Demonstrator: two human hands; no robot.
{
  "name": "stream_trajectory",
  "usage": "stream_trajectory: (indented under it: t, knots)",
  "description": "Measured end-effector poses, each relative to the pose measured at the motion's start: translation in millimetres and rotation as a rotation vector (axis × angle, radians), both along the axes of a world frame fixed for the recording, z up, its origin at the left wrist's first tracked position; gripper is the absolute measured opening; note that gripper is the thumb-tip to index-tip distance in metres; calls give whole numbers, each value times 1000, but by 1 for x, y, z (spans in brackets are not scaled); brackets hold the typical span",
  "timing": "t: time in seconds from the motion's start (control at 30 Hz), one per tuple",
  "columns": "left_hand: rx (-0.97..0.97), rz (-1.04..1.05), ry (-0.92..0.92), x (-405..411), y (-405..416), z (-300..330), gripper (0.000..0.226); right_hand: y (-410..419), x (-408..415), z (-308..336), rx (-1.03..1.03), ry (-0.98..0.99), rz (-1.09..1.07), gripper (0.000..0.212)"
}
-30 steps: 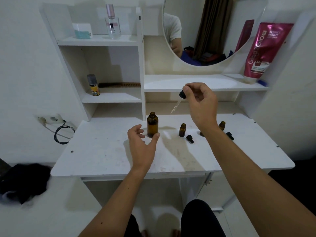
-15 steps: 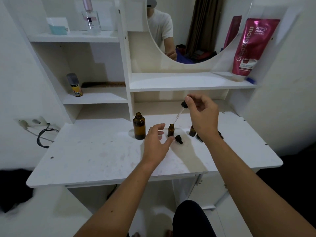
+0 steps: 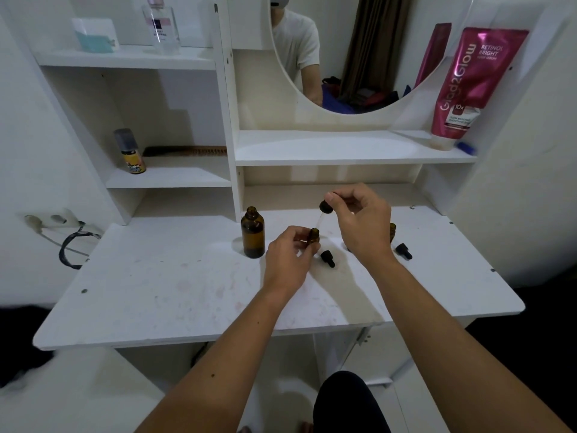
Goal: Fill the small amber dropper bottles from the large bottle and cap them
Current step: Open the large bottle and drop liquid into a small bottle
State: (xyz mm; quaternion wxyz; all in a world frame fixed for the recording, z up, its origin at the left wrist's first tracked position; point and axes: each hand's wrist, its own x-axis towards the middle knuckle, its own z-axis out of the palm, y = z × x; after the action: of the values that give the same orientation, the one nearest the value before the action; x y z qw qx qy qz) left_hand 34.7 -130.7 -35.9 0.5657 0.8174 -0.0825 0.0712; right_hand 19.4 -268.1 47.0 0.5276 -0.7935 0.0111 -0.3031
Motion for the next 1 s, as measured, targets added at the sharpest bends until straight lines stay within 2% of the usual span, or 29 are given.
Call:
stream_trajectory:
  t: [0.33, 0.6, 0.9, 1.0]
  knots:
    - [32, 1, 3, -1, -1, 1, 31, 2, 3, -4, -70, 27, -6, 7]
    - [55, -3, -10, -2, 0, 1, 28, 6, -2, -1, 12, 19, 51, 10]
    - [14, 30, 38, -8, 5, 0, 50, 5, -12, 22, 113, -14, 34, 16]
    - [1, 60, 33, -16, 8, 1, 46, 11, -17, 29, 100, -30, 55, 15]
